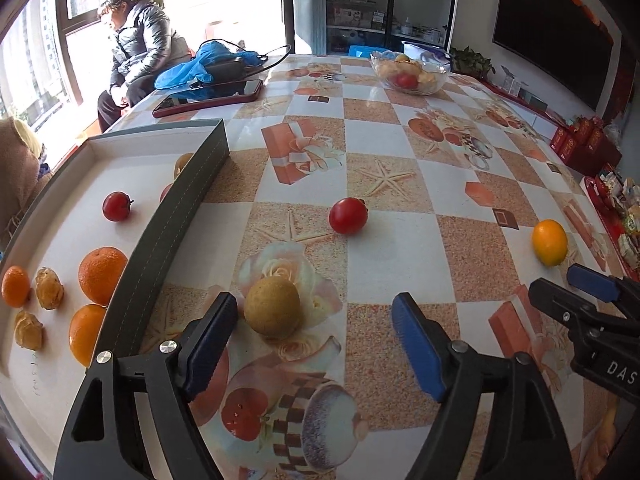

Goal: Organize fruits

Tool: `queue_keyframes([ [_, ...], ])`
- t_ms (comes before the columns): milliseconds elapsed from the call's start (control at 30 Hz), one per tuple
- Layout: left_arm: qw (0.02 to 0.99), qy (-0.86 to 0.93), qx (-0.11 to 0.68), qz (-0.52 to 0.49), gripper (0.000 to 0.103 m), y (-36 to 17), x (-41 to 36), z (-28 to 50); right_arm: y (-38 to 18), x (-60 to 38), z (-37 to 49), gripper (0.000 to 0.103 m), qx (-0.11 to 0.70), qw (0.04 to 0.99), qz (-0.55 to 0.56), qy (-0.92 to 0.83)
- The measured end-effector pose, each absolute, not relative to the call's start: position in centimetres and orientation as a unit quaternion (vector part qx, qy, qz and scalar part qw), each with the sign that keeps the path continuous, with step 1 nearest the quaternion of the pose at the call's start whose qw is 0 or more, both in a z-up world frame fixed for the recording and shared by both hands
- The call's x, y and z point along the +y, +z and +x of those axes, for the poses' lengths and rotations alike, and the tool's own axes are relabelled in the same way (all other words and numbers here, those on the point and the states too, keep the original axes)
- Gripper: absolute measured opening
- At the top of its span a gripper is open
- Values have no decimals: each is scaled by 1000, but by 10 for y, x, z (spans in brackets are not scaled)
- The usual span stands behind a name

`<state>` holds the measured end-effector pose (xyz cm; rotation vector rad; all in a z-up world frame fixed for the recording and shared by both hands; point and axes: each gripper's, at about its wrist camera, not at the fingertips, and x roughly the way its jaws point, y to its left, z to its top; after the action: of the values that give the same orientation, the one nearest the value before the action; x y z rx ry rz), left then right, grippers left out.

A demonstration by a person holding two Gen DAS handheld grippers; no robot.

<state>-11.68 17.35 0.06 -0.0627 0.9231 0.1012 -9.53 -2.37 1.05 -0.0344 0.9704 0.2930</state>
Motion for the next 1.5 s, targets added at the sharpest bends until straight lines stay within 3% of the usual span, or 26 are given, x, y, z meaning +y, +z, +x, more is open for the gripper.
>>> queue_keyframes([
  [233,893,48,446,-29,86,0,172,-117,8,-8,-67,74,462,878,-24,122],
  [267,893,46,447,-30,88,-1,172,-117,6,-3,-67,76,456,881,-42,117],
  [367,892,40,449,-28,94,-3,170,-116,0,7,-69,100,456,878,-67,128],
  [467,892,38,451,-27,98,-4,169,-117,-1,5,-68,102,458,877,-63,126],
  [1300,889,47,455,-30,97,-4,170,-118,-1,3,-67,102,458,878,-64,126],
  [1500,888,55,455,-35,87,0,175,-126,-1,3,-67,102,459,877,-65,126],
])
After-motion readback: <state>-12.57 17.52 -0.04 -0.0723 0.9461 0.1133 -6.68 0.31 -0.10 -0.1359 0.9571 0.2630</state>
